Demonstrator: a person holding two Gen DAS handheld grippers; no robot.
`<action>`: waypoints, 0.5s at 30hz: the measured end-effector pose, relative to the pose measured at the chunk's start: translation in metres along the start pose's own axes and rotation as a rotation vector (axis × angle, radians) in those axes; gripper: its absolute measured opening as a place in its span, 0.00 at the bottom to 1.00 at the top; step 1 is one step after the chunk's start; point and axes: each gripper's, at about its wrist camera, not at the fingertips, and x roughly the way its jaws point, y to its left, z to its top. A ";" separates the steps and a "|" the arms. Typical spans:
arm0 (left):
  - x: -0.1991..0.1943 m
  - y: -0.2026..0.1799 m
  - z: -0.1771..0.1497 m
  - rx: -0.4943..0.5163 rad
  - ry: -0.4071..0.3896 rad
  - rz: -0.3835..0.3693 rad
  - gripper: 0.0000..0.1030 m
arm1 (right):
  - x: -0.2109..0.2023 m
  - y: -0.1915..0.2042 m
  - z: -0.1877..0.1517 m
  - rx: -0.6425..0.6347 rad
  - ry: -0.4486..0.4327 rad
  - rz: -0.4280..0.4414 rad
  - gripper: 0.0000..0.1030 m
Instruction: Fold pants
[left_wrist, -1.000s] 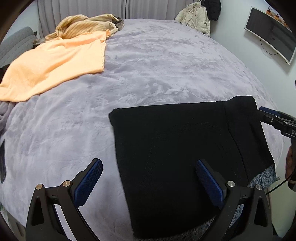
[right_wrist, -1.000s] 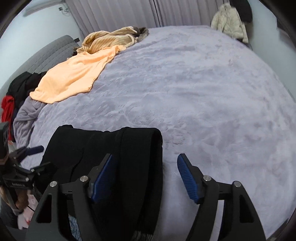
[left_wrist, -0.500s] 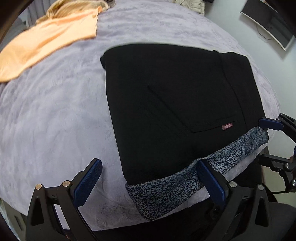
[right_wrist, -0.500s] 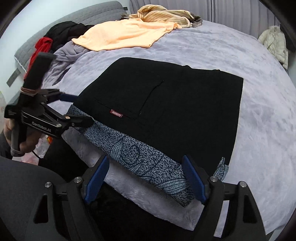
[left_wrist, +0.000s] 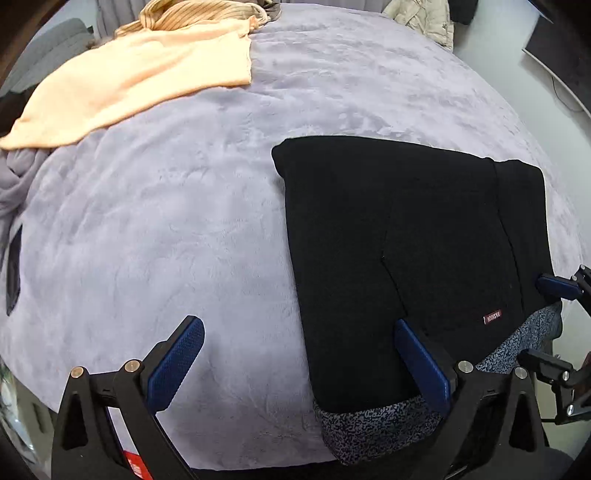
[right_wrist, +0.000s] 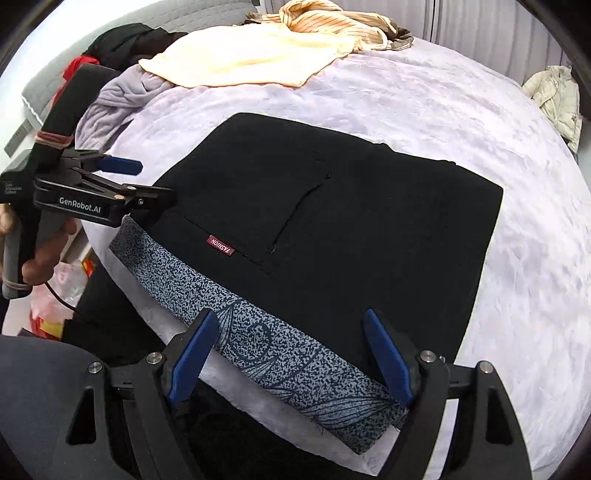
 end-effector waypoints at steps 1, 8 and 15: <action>0.002 0.002 0.000 -0.008 0.006 -0.005 1.00 | 0.000 0.002 0.000 -0.009 0.000 -0.005 0.81; -0.001 0.004 0.038 -0.062 -0.036 -0.007 1.00 | -0.005 -0.009 0.034 -0.008 -0.066 0.001 0.82; 0.002 -0.009 0.044 -0.035 -0.019 -0.007 1.00 | 0.004 -0.024 0.038 0.025 -0.057 0.008 0.82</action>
